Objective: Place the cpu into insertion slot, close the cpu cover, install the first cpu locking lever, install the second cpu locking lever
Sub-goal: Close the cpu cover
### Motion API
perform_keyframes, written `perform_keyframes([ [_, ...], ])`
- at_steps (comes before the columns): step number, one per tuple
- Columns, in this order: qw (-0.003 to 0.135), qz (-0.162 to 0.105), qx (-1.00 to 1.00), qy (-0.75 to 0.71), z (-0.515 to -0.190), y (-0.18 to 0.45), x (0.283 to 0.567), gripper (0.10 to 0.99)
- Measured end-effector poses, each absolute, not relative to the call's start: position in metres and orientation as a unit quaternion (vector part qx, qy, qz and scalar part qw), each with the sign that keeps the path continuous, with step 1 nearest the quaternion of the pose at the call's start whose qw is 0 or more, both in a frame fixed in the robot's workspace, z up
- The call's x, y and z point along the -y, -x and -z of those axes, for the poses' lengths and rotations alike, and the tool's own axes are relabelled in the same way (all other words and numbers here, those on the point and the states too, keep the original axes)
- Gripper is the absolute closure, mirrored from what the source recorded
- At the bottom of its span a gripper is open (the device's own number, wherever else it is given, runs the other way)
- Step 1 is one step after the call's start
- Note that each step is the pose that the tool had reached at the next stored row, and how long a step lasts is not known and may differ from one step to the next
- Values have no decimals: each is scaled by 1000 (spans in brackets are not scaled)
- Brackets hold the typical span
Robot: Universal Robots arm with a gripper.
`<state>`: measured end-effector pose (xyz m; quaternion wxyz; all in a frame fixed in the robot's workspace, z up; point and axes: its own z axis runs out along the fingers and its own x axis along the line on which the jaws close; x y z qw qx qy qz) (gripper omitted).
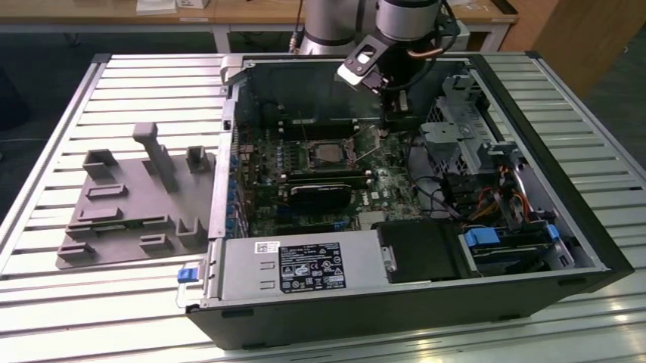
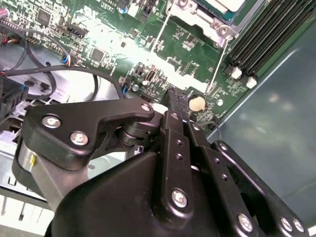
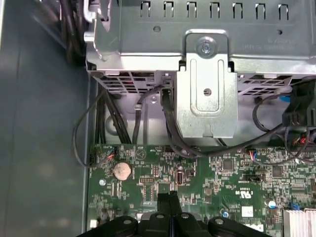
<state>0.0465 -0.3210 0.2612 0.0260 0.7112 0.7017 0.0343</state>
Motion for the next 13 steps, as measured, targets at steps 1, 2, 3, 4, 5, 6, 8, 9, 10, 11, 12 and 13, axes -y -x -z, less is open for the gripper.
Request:
perform_keyframes([
  [1,26,-34,-701,-712,-260,-47,321,984],
  [2,26,-34,-700,-713,-259,-47,321,984],
  [3,26,-34,-698,-715,-258,-48,321,984],
  [4,26,-34,-697,-716,-257,-48,321,984],
  [5,26,-34,-696,-717,-255,-48,321,984],
  [6,26,-34,-694,-719,-254,-48,321,984],
  [8,26,-34,-692,-721,-252,-50,321,984],
  [9,27,-34,-690,-722,-251,-51,321,984],
  [10,27,-34,-689,-723,-250,-52,321,984],
  [11,27,-34,-688,-724,-249,-53,321,984],
  [12,27,-34,-688,-725,-248,-54,321,984],
  [13,27,-34,-687,-726,-246,-54,321,984],
])
